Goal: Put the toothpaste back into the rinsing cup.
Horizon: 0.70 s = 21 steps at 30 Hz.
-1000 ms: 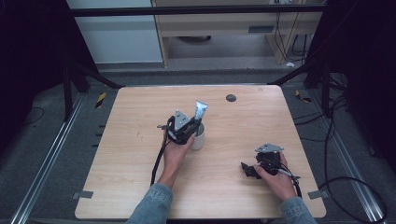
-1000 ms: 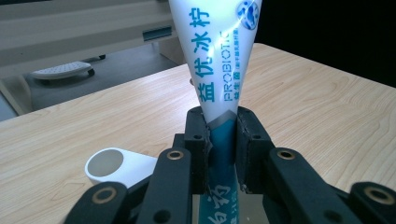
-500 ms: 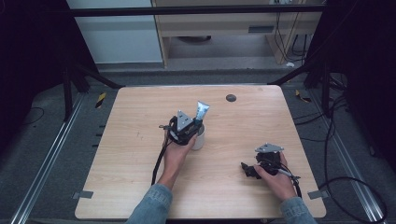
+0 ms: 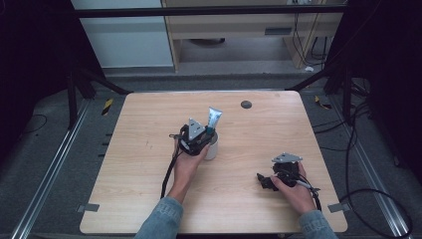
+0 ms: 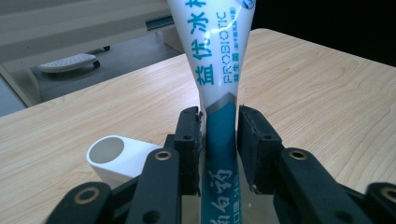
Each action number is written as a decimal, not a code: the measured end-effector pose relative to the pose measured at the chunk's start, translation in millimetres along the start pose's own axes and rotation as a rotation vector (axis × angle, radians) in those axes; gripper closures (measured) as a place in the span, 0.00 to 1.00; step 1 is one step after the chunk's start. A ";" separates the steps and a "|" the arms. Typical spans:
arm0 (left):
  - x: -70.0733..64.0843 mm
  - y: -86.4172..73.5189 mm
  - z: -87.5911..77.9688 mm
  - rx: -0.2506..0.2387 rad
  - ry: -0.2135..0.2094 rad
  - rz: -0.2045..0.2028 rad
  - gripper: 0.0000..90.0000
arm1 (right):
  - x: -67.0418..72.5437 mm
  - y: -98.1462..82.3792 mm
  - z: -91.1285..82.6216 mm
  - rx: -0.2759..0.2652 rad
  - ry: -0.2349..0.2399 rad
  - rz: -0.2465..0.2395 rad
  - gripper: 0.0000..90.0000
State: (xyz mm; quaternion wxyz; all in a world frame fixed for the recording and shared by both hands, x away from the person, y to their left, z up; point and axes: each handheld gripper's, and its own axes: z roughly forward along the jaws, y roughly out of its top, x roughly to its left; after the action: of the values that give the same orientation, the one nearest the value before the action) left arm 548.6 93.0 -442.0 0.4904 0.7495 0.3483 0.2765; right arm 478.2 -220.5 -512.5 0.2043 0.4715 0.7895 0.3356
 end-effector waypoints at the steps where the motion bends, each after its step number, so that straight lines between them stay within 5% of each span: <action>1: -0.4 -0.8 0.4 0.002 -0.003 -0.004 0.76 | 0.0 0.0 0.0 0.000 0.000 0.000 0.01; 21: -3.2 2.1 -4.7 -0.011 0.025 0.021 0.53 | 0.1 0.0 0.0 0.000 0.000 0.001 0.01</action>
State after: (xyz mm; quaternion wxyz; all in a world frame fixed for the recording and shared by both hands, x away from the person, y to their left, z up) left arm 543.6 92.4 -438.6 0.4871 0.7468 0.3451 0.2930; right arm 478.1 -220.4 -512.5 0.2042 0.4720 0.7892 0.3356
